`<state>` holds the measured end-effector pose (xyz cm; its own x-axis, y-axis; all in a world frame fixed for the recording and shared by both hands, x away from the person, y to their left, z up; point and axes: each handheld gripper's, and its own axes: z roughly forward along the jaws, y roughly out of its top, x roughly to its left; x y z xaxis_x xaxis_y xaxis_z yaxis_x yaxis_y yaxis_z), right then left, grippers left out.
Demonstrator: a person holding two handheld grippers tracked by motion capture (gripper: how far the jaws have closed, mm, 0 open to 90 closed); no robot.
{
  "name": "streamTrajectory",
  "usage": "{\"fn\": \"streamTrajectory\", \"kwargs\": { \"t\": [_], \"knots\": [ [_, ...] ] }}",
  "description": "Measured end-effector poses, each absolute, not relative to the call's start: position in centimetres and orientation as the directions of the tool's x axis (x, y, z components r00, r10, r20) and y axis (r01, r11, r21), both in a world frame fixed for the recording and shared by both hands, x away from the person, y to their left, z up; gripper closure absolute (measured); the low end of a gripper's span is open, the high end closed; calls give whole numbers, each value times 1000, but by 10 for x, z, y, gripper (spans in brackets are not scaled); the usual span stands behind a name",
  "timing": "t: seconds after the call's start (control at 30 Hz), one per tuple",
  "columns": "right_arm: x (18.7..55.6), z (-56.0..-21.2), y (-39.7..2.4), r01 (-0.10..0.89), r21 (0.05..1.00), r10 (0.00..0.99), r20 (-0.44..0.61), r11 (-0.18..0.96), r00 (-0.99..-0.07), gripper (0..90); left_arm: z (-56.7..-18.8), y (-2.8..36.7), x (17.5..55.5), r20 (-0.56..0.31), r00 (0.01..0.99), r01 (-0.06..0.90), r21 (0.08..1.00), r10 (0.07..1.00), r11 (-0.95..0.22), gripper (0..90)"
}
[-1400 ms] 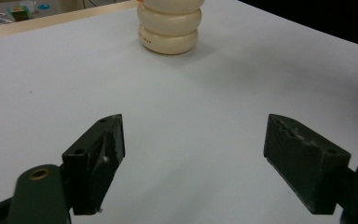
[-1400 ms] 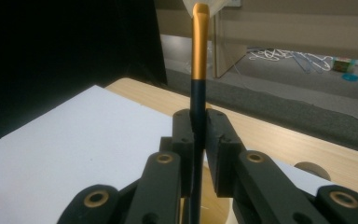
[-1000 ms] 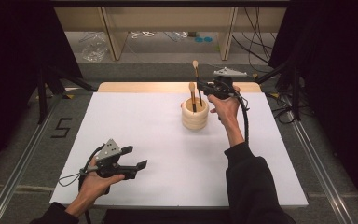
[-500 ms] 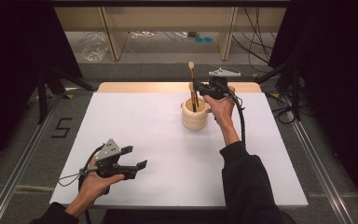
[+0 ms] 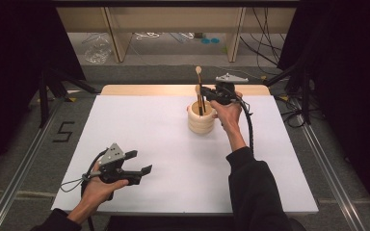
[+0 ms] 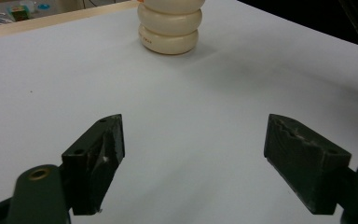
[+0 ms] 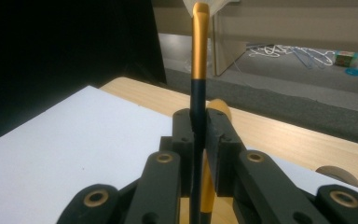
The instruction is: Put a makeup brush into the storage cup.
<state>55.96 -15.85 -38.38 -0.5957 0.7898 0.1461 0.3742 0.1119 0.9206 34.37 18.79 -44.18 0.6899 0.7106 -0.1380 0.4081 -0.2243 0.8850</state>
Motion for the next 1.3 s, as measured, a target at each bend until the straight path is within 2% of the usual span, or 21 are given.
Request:
{"fn": "streamTrajectory", "kwargs": {
  "t": [0.3,1.3],
  "knots": [
    [561,-391,-160,361,926,794,134,113,-593,832,-442,188,344,-139,690,409,885,711,-224,203],
    [559,-414,-164,407,905,794,159,120,-587,831,-442,188,344,-137,690,406,886,711,-224,205]
  ]
}}
